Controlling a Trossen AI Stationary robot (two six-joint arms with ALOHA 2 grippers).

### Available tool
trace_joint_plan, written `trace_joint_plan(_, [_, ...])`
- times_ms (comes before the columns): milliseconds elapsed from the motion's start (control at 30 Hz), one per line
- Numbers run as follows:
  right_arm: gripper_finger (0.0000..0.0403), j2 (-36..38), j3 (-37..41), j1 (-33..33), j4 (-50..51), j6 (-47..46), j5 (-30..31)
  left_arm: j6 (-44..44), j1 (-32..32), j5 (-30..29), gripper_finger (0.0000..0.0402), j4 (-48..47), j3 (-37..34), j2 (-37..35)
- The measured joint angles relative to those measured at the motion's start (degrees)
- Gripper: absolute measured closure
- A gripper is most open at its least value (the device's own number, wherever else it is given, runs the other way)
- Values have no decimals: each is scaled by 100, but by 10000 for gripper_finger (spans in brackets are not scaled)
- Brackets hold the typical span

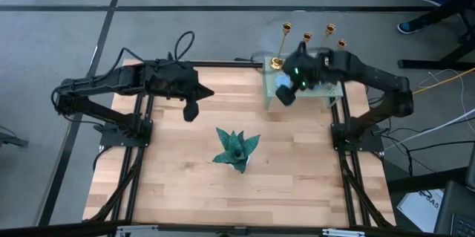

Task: Stock candles and holders on shelf
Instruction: Return to Home Position

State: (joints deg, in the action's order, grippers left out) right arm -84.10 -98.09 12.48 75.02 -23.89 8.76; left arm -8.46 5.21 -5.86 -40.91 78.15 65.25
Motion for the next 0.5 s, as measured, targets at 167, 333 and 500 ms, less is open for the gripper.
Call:
trace_joint_plan(167, [13,544,866,-1228,-371,-321,1129,97,-365,-344,396,769,-490,-37])
trace_joint_plan(333, [13,1425,2450,-2121,-1782,-464,876,114,-485,-97,396,2254,-1546,-322])
trace_joint_plan(500, [13,2530,4333,-2883,-3906,-529,401,-51,-378,3,396,3578,-2691,-821])
